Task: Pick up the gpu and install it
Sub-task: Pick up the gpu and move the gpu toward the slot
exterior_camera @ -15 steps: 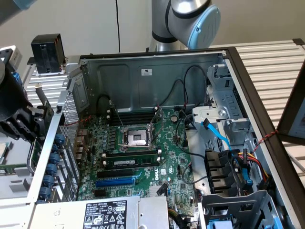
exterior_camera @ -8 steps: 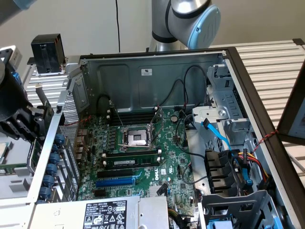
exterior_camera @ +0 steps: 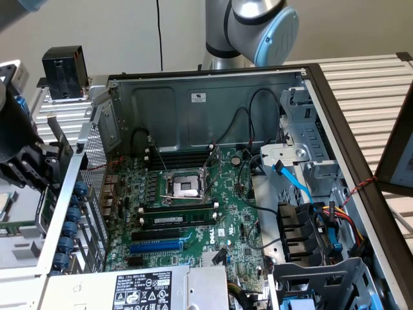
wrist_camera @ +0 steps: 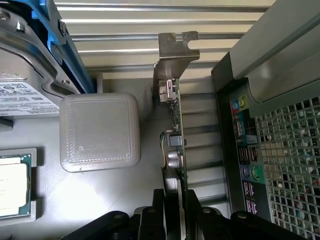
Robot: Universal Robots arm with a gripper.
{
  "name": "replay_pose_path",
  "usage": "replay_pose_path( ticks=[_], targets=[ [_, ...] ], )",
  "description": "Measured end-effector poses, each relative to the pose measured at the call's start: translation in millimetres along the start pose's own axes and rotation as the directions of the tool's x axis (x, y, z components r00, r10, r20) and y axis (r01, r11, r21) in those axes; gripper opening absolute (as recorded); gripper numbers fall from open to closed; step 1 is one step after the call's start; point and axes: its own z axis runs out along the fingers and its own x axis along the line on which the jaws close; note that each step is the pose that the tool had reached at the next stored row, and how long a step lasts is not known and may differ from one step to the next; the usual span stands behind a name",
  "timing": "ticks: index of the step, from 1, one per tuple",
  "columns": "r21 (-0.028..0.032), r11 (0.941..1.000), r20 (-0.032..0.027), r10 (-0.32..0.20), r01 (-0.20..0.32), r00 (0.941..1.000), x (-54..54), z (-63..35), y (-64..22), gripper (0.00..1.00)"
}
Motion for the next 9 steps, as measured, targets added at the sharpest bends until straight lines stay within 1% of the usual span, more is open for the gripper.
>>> replay_pose_path(
  ticks=[4,9],
  targets=[
    [-0.0076,1.0000,-0.0058,0.002,-0.002,1.0000,-1.1,-6.5,1.3,0.29],
    [-0.0112,0.9999,-0.0096,0.004,-0.004,0.9999,-3.3,-20.2,3.9,0.29]
  ],
)
